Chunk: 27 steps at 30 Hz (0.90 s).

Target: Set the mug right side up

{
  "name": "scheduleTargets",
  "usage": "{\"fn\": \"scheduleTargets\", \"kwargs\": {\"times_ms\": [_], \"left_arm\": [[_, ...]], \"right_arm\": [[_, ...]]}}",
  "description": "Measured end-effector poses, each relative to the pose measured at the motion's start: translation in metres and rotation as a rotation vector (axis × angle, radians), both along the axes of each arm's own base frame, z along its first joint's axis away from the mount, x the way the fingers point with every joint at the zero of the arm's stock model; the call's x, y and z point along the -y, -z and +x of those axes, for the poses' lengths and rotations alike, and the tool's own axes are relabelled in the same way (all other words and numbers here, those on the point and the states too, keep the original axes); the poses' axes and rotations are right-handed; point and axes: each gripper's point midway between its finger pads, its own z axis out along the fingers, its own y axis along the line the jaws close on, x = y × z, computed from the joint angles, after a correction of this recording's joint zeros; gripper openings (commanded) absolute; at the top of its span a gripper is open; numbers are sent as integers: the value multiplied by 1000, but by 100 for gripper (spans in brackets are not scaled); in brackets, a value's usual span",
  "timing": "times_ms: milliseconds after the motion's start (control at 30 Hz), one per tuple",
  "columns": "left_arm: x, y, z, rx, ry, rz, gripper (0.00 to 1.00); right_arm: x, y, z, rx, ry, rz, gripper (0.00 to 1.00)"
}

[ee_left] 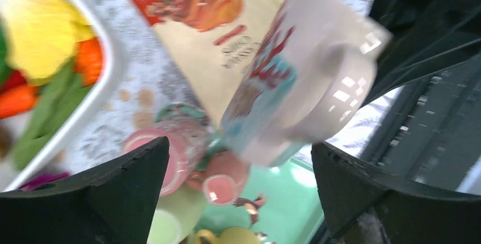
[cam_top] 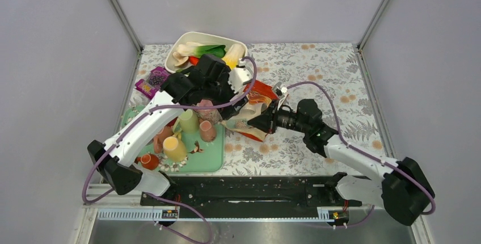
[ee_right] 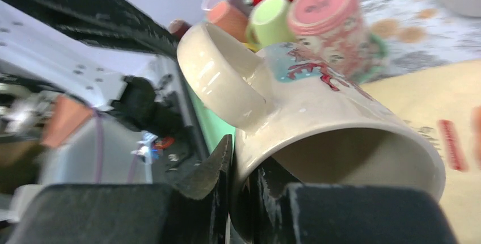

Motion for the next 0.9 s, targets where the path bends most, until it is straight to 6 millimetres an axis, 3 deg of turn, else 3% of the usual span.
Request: {"fn": "scheduleTargets", "kwargs": {"times_ms": [200,300,433,533,767,900], "left_arm": [[-34,-38,35,259,-141,53,99],[-51,-58,46,362,-215,70,99],[-64,-64,57,432,-285,104,99],[-72,-54,59,443,-299,152,99],[-91,-10,49,378,-264,308,99],[-104,23,34,299,-227,403,99]], "right_arm": [[34,6,26,104,194,-265,0],[59,22,39,110,292,-430,0],[99,41,54,55,402,-603,0],[140,46,82,-9,527,-712,0],[255,32,204,-196,862,-887,0],[293,33,249,-269,922,-938,0]]}}
